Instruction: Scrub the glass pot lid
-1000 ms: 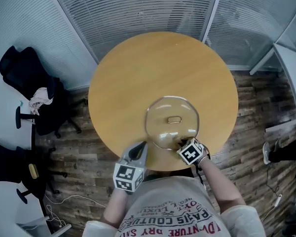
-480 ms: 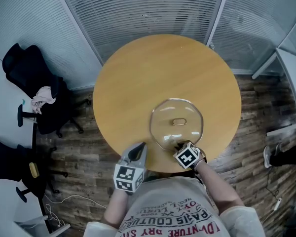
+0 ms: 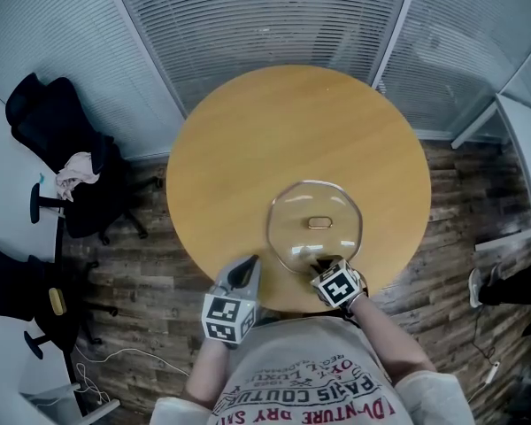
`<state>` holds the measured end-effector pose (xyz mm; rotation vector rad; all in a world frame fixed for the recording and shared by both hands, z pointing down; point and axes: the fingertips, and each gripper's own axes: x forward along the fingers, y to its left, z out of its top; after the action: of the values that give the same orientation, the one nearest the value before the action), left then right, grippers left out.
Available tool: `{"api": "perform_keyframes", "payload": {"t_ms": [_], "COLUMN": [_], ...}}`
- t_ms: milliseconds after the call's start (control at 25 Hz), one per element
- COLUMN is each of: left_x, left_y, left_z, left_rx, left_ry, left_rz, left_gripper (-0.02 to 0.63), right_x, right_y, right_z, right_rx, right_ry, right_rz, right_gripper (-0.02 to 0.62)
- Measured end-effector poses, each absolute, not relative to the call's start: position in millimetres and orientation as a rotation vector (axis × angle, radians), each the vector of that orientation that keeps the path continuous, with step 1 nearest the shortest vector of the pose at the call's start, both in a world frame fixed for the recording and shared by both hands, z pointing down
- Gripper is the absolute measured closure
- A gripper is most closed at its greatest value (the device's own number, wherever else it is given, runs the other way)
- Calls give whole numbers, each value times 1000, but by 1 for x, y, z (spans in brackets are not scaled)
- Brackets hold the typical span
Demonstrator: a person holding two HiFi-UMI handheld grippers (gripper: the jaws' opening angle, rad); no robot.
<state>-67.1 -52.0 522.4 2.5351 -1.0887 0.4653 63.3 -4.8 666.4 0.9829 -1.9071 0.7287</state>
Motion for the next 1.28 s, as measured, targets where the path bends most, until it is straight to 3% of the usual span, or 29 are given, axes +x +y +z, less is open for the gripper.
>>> {"api": "perform_keyframes", "payload": {"t_ms": [480,1280], "left_x": [-30,3], "left_y": [-60,-67], "left_z": [507,468], "left_rx": [2569,2644], "left_ry": [-1088,-1104], "left_rz": [430,329], "left_gripper": [600,599], "right_x": [120,152], "right_y": [-40,-54], "right_z": [584,466], "right_rx": [1286,1715], "right_ry": [-2053,-2356], "right_rz": [532,217], "right_gripper": [532,534]}}
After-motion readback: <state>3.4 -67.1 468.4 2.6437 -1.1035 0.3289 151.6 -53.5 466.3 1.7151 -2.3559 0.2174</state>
